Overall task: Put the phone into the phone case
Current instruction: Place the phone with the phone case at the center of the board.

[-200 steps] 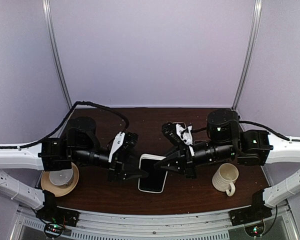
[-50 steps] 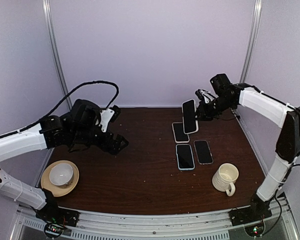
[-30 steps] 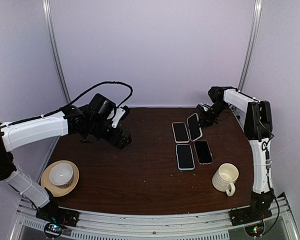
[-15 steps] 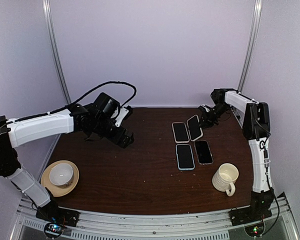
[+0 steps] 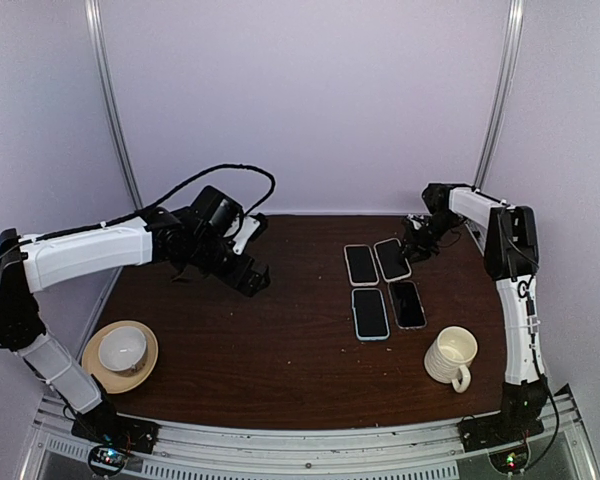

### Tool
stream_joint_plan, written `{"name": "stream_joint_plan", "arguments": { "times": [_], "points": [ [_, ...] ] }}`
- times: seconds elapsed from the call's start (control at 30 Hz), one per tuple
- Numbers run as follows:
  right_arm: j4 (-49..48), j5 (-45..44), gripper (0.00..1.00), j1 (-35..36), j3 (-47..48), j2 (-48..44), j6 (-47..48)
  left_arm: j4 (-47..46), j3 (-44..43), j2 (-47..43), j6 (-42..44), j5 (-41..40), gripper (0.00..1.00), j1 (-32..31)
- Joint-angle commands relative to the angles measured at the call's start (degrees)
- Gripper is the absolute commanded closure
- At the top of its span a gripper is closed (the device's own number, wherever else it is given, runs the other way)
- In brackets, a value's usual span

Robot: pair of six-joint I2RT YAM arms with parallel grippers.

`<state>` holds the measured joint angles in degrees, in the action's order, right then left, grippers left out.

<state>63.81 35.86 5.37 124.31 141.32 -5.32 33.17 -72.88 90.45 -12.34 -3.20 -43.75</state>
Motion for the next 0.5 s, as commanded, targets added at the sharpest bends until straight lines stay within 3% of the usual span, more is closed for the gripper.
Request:
{"name": "stream_joint_plan", "arguments": {
  "times": [0.0,0.37,0.43,0.47],
  "points": [
    [-4.1,-6.4,0.69,-0.2,-3.1,0.7,-1.4,-0.5,-2.1,0.8,0.3,0.7,0.02,0.7],
    [-4.4,-5.8,0.58,0.0,-4.0,-1.5,-1.6,-0.3,-1.9,0.5,0.1,0.9,0.02,0.9],
    [-4.8,-6.7,0.51,0.1,-4.6,-3.7,-1.5,-0.3,-2.0,0.3,0.2,0.7,0.02,0.9],
    [-5.1,-7.4,0.42,0.3,-4.9,-5.2,-1.3,-0.3,-2.1,0.3,0.3,0.6,0.02,1.0]
  ]
}}
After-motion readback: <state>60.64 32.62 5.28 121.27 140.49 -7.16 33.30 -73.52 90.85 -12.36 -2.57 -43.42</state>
